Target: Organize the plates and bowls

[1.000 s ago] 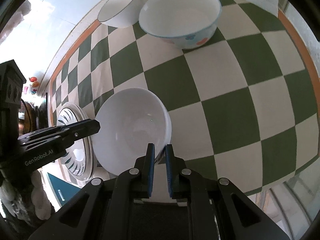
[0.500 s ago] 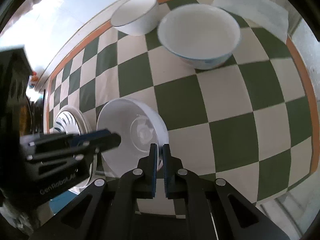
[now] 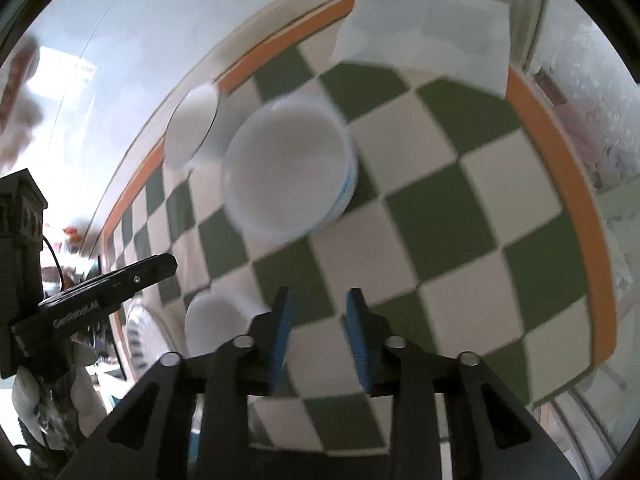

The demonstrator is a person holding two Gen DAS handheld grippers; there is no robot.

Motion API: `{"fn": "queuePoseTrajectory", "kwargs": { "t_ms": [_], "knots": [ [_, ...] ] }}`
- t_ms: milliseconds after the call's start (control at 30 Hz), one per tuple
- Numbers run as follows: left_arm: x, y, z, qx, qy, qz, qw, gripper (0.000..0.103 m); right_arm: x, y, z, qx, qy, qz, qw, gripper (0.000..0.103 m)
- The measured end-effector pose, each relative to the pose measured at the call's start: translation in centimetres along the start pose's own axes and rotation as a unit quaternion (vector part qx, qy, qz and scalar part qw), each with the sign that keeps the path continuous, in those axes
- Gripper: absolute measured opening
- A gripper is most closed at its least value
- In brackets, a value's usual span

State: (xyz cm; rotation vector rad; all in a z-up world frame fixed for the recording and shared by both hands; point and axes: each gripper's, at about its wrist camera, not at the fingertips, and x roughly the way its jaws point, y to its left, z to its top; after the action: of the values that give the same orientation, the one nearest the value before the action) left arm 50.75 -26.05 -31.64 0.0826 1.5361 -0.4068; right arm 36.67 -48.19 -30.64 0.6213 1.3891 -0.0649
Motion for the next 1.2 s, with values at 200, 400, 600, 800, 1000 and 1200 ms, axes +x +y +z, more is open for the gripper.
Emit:
{"fn": "queuePoseTrajectory", "kwargs": {
  "t_ms": [200, 400, 600, 800, 1000, 1200],
  "knots": [
    [2.6, -1.5, 2.6, 0.0, 0.027, 0.005, 0.9996, 0.025, 0.6, -0.7, 4.1, -0.012, 0.004, -0.006, 1.0, 0.039],
    [4.8, -1.4, 3.3, -0.013, 0.048, 0.017, 0.9986, 0.026, 2.7, -1.6, 6.7, -0.002, 0.014, -0.009, 1.0, 0.039],
    [4.5, 0.1, 2.8, -0.052, 0.054, -0.025, 0.9969, 0.026, 4.6, -1.7, 8.3, 0.002, 0.029, 0.002, 1.0, 0.039],
    [3.4, 0.9, 3.1, -0.072, 0.041, -0.052, 0.9952, 0.026, 5.2, -1.5, 8.8, 0.0, 0.039, 0.0, 0.999, 0.039],
    [5.4, -0.3, 4.8, -0.068, 0.068, -0.047, 0.9943, 0.026, 6.1, -1.7, 9.1, 0.0, 0.05, -0.003, 0.999, 0.039],
    [6.7, -0.9, 4.9, -0.053, 0.065, -0.052, 0.9951, 0.013, 6.6, -1.8, 9.3, 0.002, 0.045, -0.008, 0.999, 0.012]
  ]
}}
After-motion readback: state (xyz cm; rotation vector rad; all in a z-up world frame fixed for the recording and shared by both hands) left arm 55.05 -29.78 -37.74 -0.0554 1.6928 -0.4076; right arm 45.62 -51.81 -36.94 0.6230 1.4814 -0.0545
